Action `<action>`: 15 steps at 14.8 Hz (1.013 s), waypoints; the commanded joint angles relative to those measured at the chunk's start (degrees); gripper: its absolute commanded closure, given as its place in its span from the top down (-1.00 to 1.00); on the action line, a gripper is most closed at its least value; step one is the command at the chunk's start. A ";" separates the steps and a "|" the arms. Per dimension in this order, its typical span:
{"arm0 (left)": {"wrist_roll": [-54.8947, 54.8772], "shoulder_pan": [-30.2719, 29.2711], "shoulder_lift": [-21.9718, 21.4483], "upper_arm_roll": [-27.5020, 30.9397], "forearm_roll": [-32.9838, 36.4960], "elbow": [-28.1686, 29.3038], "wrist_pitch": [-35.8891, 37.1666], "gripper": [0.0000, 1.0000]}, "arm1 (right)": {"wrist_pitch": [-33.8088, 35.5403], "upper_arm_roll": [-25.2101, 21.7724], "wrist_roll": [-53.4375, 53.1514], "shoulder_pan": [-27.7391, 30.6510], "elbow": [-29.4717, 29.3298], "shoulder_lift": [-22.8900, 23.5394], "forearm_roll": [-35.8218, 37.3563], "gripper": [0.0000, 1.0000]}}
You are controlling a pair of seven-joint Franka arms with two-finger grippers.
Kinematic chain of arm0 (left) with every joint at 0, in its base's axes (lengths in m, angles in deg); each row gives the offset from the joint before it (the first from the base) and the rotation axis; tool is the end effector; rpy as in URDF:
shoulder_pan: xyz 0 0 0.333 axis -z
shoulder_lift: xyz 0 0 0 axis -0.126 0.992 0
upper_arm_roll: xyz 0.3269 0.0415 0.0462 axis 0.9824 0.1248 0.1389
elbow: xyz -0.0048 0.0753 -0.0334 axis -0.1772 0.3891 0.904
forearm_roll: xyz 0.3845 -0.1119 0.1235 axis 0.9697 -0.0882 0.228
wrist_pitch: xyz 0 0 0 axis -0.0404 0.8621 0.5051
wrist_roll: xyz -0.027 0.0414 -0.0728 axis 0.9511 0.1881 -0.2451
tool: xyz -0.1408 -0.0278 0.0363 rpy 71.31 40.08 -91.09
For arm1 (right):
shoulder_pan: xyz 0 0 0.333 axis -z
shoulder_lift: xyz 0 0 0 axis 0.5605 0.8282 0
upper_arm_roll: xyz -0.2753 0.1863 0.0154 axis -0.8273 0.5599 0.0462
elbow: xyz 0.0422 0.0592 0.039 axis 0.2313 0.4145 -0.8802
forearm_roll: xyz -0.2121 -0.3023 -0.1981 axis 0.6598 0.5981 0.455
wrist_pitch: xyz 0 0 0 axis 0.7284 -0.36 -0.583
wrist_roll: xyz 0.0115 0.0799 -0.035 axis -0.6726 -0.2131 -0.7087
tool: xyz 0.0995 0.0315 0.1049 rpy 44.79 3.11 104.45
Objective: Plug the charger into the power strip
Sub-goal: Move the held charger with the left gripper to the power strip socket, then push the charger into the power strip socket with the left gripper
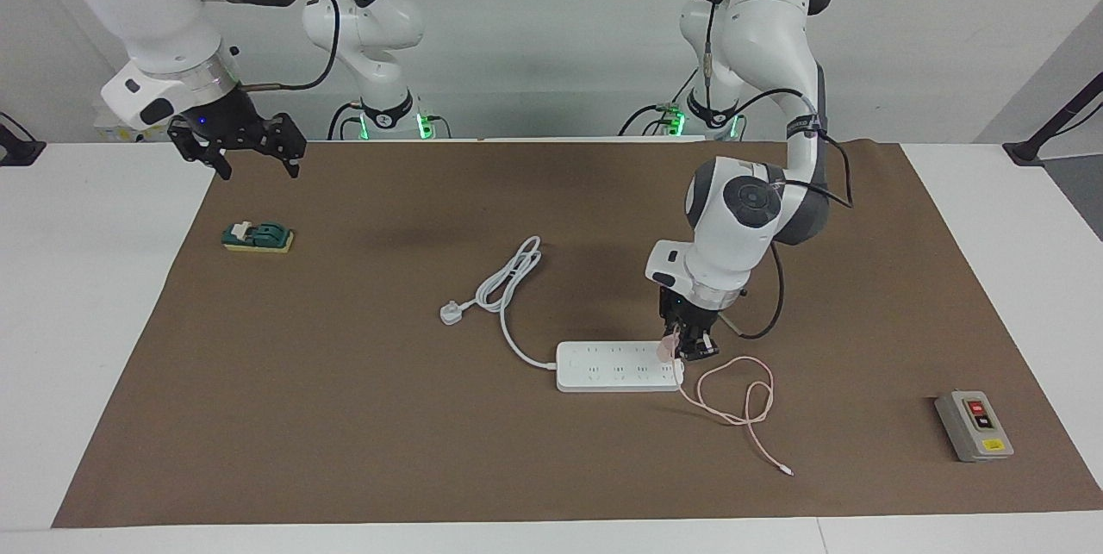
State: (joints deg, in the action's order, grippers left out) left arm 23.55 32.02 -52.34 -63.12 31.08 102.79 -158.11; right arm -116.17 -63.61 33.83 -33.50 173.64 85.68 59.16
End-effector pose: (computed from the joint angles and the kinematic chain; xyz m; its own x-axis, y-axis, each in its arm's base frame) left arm 0.6830 -0.2881 0.3174 0.2444 -0.9619 0.1226 -0.9651 -0.2536 -0.0658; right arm 0.5657 -0.0276 0.5767 0.9978 0.0269 -0.0610 0.0280 -0.9994 0.0179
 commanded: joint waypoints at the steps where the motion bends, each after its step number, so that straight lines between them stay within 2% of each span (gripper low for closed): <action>1: 0.69 1.06 -0.33 0.64 -0.28 1.19 1.83 -0.92 | -0.94 0.78 -0.89 0.73 1.30 -1.15 0.69 1.00; 7: 0.61 0.80 -0.59 0.73 -0.19 0.84 4.65 -0.92 | -0.94 0.78 -1.42 0.38 1.21 -1.15 0.87 1.00; 15: 0.08 0.45 -0.50 0.99 1.38 1.28 2.72 -0.88 | -0.85 0.78 -1.51 0.91 1.30 -1.23 0.78 1.00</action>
State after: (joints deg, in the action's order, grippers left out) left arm 23.56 32.40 -52.77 -62.77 31.23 102.75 -154.80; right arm -116.17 -63.59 33.63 -33.48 173.64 85.68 59.16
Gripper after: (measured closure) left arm 0.687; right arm 0.000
